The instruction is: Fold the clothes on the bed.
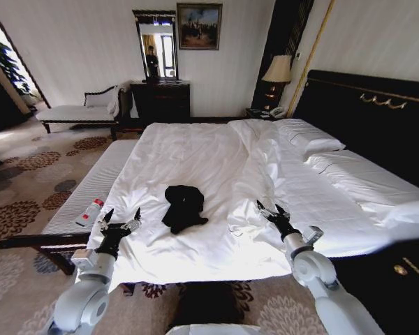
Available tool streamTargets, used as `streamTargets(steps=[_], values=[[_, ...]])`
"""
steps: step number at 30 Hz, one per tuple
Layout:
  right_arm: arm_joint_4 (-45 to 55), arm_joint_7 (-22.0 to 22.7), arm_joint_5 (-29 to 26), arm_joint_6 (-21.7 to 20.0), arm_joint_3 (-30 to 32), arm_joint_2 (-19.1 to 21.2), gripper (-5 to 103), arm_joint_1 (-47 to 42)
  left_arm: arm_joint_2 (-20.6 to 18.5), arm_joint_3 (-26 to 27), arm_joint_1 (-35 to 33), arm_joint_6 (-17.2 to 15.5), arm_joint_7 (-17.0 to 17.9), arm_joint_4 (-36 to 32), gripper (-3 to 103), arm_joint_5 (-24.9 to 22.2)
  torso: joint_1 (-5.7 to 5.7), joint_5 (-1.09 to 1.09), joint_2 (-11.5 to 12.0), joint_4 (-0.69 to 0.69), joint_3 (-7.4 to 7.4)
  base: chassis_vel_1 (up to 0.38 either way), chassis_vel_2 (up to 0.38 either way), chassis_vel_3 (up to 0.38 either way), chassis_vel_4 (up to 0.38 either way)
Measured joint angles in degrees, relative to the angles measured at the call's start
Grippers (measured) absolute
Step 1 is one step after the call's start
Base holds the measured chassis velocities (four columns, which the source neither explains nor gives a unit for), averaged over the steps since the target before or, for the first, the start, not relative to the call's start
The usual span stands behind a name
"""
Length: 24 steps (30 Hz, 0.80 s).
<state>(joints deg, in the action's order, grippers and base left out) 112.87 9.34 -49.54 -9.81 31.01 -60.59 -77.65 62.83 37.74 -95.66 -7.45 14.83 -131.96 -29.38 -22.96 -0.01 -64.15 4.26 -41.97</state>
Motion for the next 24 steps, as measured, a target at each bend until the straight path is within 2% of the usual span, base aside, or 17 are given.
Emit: streamTargets(steps=[8, 9, 12, 13, 16, 18, 22, 24], values=[[-1.62, 1.13, -1.27, -1.13, -2.55, -0.81, 100, 3.06, 0.28, 0.35, -0.02, -0.05, 0.14, 0.15, 100, 0.0, 0.01, 0.01, 0.0, -0.01, 0.01, 0.0, 0.0, 0.0, 0.0], [-1.85, 1.14, -0.81, -1.14, -2.73, -0.86, 102, 3.24, 0.32, 0.34, -0.02, -0.1, 0.28, 0.16, 100, 0.03, 0.01, 0.0, -0.01, -0.01, 0.0, 0.0, 0.0, 0.0, 0.0], [-1.9, 1.11, -0.26, -1.13, -2.7, -1.17, 93, 3.15, 0.34, 0.2, -0.15, -0.2, 0.39, 0.09, 100, 0.36, 0.01, 0.0, -0.01, 0.0, 0.0, 0.0, 0.0, 0.0, 0.0], [-1.9, 1.11, -0.26, -1.13, -2.7, -1.17, 93, 3.15, 0.34, 0.2, -0.15, -0.2, 0.39, 0.09, 100, 0.36, 0.01, 0.0, -0.01, 0.0, 0.0, 0.0, 0.0, 0.0, 0.0], [-1.8, 0.98, 0.03, -1.1, -2.55, -2.3, 78, 2.81, 0.32, 0.05, -0.13, -0.39, 0.69, -0.02, 100, 0.47, 0.02, 0.0, -0.02, 0.0, 0.01, 0.0, 0.0, 0.0, 0.0], [-1.78, 0.96, 0.17, -1.09, -2.55, -2.66, 78, 2.78, 0.29, -0.03, -0.12, -0.43, 0.76, -0.01, 100, 0.47, 0.02, 0.0, -0.01, 0.0, 0.01, 0.0, 0.0, 0.0, 0.0], [-1.3, 0.92, 1.08, -0.97, -2.6, -4.01, 56, 2.41, 0.24, -0.3, -0.25, -0.6, 0.85, -0.11, 100, 0.79, 0.01, 0.0, -0.01, -0.01, 0.0, 0.0, 0.0, 0.0, 0.0], [-1.11, 0.92, 1.35, -0.91, -2.58, -4.08, 56, 2.22, 0.25, -0.38, -0.38, -0.62, 0.85, -0.25, 100, 0.91, 0.01, 0.0, -0.01, -0.01, 0.01, 0.0, 0.0, 0.0, 0.0]])
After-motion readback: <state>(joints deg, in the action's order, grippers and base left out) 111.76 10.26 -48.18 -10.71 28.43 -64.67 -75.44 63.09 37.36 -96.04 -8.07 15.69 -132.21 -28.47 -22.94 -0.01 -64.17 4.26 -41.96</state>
